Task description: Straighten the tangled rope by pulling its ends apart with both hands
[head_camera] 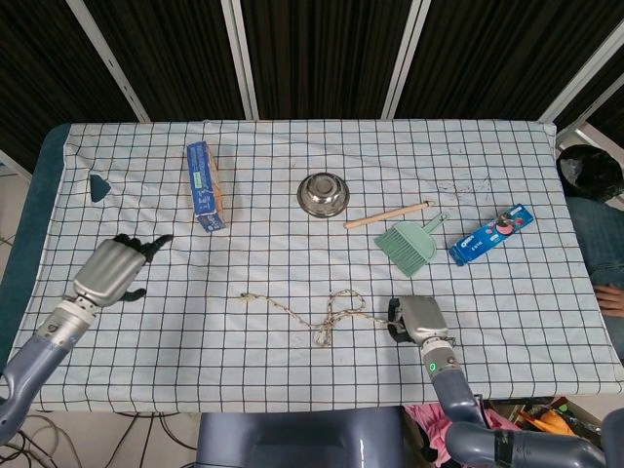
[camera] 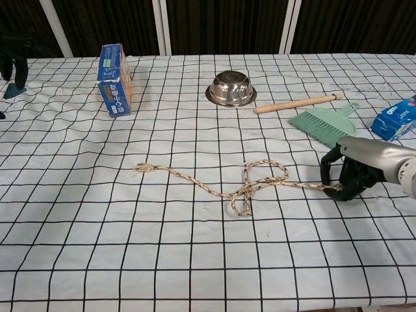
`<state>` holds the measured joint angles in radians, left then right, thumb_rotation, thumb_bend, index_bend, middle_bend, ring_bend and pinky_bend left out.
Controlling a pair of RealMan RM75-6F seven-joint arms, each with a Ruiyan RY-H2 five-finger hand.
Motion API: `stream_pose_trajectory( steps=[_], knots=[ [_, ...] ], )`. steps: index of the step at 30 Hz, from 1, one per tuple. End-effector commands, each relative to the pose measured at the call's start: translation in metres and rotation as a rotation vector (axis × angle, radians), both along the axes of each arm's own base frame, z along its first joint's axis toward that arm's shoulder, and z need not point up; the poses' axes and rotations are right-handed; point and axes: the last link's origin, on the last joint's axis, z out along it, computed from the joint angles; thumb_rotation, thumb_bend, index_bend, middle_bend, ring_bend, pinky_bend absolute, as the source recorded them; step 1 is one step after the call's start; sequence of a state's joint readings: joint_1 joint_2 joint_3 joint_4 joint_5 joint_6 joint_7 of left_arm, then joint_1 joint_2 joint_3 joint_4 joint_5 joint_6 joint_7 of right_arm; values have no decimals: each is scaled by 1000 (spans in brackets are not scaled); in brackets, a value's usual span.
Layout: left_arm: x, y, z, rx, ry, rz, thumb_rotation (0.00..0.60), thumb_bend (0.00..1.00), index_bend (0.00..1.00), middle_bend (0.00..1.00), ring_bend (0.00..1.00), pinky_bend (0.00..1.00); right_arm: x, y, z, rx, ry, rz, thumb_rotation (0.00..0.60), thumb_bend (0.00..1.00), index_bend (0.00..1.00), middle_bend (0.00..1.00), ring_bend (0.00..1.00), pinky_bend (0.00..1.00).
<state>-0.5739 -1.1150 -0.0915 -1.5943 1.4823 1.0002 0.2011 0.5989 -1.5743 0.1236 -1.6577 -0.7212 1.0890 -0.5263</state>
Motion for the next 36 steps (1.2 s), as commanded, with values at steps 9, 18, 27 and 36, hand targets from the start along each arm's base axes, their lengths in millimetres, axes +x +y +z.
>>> stream_pose_trajectory(
  steps=[9,18,27,36],
  knots=[
    [47,19,-71,-240,31,14,600,180,249,864,779,703,-4,3,1,-25,-5,-14,600,438,613,1000,1000,1000],
    [70,35,-108,-314,30,47,600,220,321,918,829,732,-4,4,1,-39,-18,-14,600,438,612,1000,1000,1000],
    [81,41,-129,-358,50,84,600,222,351,931,842,738,-7,4,4,-52,-29,-18,600,438,612,1000,1000,1000],
    [86,44,-145,-356,57,96,600,261,369,934,844,738,-7,3,3,-54,-29,-15,600,438,612,1000,1000,1000]
  ],
)
